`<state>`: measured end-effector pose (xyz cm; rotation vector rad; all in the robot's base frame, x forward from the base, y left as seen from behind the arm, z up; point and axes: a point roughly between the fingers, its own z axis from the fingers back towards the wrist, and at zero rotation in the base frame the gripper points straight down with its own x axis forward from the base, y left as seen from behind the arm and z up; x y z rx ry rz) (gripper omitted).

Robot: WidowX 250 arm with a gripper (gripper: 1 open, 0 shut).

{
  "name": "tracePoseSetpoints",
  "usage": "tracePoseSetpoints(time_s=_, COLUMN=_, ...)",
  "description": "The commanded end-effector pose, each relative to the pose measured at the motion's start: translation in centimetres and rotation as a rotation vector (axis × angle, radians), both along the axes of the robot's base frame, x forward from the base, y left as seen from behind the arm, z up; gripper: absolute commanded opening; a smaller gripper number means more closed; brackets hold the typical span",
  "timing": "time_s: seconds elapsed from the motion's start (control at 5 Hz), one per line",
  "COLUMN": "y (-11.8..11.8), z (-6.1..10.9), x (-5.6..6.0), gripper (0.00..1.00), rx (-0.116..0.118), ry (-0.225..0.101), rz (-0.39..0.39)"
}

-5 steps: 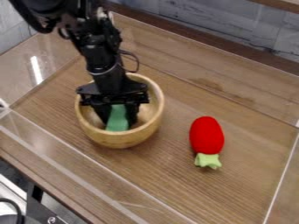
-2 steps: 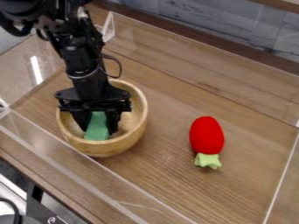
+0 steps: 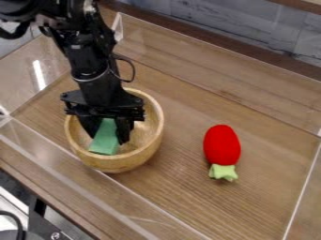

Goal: Remove the green object from the brown bowl and put it on the table

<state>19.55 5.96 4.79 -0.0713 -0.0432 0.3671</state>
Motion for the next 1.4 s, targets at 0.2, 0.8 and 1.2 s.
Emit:
tracePoseSetpoints(time_s=0.2, y=-2.6, z=5.1, x=2.3, gripper=0.0, rx=-0.012, ry=-0.08, rz=-0.09)
tracePoseSetpoints(time_s=0.8, y=-15.7, z=3.3, x=5.9, gripper=0.0, rx=-0.069, ry=-0.11, rz=-0.007)
tracePoseSetpoints(time_s=1.2, y=-20.8, z=-0.6, x=5.6, gripper=0.0, rx=-0.117, ry=-0.111, rz=-0.019)
